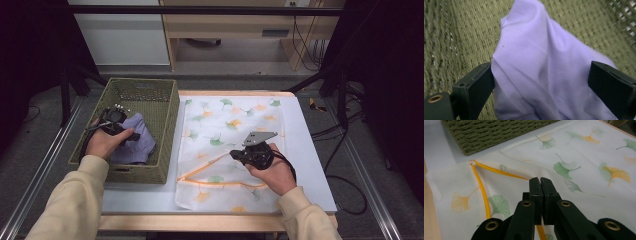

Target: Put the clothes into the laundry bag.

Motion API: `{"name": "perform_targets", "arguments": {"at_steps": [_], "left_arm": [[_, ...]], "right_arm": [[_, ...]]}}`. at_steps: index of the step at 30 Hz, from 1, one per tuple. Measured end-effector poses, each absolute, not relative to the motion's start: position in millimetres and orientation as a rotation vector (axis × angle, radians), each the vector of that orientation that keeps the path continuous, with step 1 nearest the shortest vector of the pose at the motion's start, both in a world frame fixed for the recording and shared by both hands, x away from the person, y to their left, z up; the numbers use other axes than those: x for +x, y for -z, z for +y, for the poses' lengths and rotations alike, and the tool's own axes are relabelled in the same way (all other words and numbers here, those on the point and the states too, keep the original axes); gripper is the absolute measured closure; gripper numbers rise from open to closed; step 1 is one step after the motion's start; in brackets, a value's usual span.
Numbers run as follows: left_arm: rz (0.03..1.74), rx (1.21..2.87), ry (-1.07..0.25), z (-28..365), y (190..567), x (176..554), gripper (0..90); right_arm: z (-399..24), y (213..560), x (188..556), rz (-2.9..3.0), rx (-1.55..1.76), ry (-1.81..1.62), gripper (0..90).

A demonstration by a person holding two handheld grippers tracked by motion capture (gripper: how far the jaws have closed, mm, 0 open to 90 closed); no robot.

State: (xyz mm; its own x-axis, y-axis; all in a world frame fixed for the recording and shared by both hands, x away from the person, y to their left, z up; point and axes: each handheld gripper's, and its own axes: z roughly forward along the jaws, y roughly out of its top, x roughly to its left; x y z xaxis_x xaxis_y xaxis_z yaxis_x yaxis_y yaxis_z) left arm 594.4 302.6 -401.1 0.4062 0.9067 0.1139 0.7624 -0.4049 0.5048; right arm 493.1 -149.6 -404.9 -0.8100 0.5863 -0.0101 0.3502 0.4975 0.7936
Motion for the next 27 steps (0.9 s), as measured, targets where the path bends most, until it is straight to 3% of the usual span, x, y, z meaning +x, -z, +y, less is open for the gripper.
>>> {"name": "perform_targets", "arguments": {"at_steps": [8,18,27], "left_arm": [[1.483,2.259,-0.451,310.8,414.5,600.6,6.1],[1.368,2.261,-0.232,292.8,423.6,601.5,10.6],[1.316,2.327,-0.231,284.3,430.8,603.0,9.7]], "right_arm": [[-149.2,405.4,493.8,2.467,0.794,-1.205,88.7],[-149.2,403.7,494.0,2.466,0.793,-1.202,88.7],[-148.0,402.9,493.8,2.466,0.800,-1.199,88.6]]}}
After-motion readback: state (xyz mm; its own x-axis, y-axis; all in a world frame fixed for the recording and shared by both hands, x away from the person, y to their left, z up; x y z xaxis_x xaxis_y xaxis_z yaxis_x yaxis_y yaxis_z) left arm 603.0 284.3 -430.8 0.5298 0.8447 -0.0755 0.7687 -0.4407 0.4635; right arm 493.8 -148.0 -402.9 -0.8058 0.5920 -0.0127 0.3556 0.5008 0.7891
